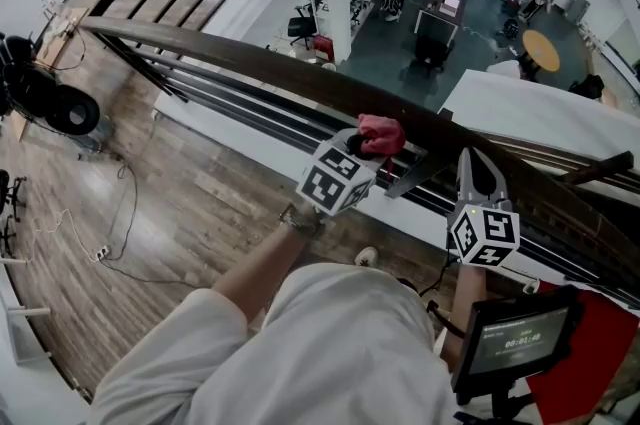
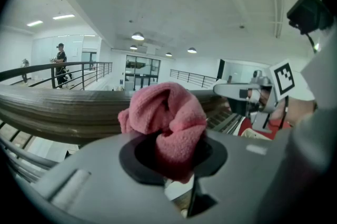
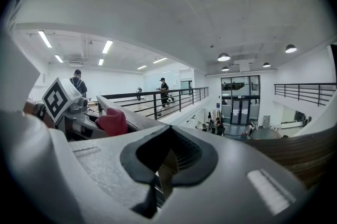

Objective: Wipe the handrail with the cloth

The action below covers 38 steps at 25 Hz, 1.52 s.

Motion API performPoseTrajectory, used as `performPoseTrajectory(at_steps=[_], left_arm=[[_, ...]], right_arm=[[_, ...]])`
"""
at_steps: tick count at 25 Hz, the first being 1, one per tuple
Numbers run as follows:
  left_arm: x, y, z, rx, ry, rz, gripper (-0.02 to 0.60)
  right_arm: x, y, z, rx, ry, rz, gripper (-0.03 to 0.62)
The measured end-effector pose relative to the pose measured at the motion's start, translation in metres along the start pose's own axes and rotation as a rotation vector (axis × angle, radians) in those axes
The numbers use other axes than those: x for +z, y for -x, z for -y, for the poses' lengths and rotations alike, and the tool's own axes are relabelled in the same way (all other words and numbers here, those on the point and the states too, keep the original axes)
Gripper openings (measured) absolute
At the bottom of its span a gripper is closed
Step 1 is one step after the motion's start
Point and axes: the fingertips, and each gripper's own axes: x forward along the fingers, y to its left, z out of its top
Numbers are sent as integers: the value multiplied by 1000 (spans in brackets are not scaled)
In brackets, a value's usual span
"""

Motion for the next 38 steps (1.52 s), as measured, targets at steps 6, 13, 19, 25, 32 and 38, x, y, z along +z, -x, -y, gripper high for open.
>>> performPoseTrajectory(at_steps=[6, 13, 19, 25, 32, 38], left_arm=[[1, 1, 4, -7, 3, 3, 91], [2, -6, 13, -19, -6, -3, 91], [5, -11, 24, -32, -11, 9, 91], [5, -13, 31, -35, -10, 3, 91], [3, -14, 36, -43, -10, 3, 91], [5, -16, 42, -64, -17, 0, 91]], right_arm=[[0, 1, -2, 11, 9, 0, 2], [0, 0, -4, 32, 14, 6, 2], [3, -1, -5, 49, 27, 26, 2], [4, -2, -9, 61, 26, 26, 2], [1, -3, -13, 63, 25, 28, 2], [3, -4, -15, 62, 23, 28, 2]])
